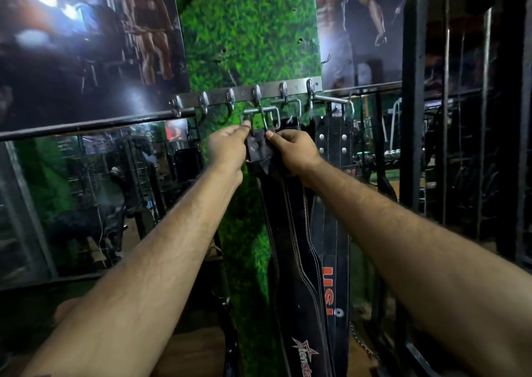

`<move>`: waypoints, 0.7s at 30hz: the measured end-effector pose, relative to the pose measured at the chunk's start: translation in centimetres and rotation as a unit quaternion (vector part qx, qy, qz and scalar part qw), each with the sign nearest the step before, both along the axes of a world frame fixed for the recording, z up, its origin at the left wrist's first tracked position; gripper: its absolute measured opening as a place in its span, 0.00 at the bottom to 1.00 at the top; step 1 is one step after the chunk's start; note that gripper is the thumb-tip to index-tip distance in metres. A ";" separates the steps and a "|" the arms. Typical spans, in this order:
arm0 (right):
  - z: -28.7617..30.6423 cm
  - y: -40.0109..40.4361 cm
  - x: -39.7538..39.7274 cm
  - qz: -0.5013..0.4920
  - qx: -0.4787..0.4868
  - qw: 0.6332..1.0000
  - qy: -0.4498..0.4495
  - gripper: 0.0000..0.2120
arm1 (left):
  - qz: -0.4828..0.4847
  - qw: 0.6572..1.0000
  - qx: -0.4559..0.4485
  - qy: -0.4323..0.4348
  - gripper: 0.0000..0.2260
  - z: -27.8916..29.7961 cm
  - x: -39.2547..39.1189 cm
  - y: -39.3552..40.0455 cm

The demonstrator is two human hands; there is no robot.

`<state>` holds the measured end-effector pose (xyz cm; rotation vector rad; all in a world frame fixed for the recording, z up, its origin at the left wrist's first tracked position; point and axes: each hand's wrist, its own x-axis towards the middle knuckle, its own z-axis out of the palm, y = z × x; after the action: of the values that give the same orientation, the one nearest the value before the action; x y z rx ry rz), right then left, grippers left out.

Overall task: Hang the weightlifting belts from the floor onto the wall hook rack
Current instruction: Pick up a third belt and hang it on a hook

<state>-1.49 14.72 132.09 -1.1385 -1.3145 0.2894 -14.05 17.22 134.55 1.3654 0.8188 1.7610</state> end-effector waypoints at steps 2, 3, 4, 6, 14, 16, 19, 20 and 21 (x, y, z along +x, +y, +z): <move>1.5 -0.1 -0.2 -0.066 -0.014 0.997 -0.048 0.21 | 0.015 1.000 0.004 0.005 0.09 1.4 0.2 0.5; 2.3 -0.2 -0.4 -0.108 -0.019 0.991 -0.076 0.21 | 0.015 1.000 0.000 0.002 0.11 2.1 0.3 0.7; 3.0 -0.3 -0.7 -0.147 -0.022 0.984 -0.093 0.22 | 0.014 1.000 -0.003 -0.009 0.12 2.7 0.4 1.0; 4.2 -0.2 -1.2 -0.192 -0.024 0.976 -0.102 0.23 | 0.019 0.999 -0.010 -0.026 0.14 3.8 0.6 1.6; 6.0 1.2 -2.0 -0.208 -0.080 0.971 -0.088 0.22 | -0.021 0.993 -0.079 -0.084 0.11 5.1 1.6 3.2; 5.8 1.3 -2.1 -0.207 -0.093 0.970 -0.086 0.22 | -0.037 0.991 -0.088 -0.088 0.11 4.8 1.7 3.6; 4.9 1.3 -2.3 -0.215 -0.101 0.968 -0.077 0.22 | -0.050 0.991 -0.095 -0.084 0.10 4.4 1.4 4.3; 4.5 1.2 -2.5 -0.217 -0.097 0.969 -0.073 0.22 | -0.061 0.990 -0.097 -0.083 0.10 4.2 1.3 4.3; 3.9 1.0 -2.6 -0.212 -0.088 0.971 -0.066 0.22 | -0.071 0.990 -0.097 -0.079 0.10 3.9 1.2 4.4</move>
<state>-4.07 15.73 135.99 -1.5776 -1.1395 0.0133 -12.87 21.57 138.41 1.1134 0.7632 1.6114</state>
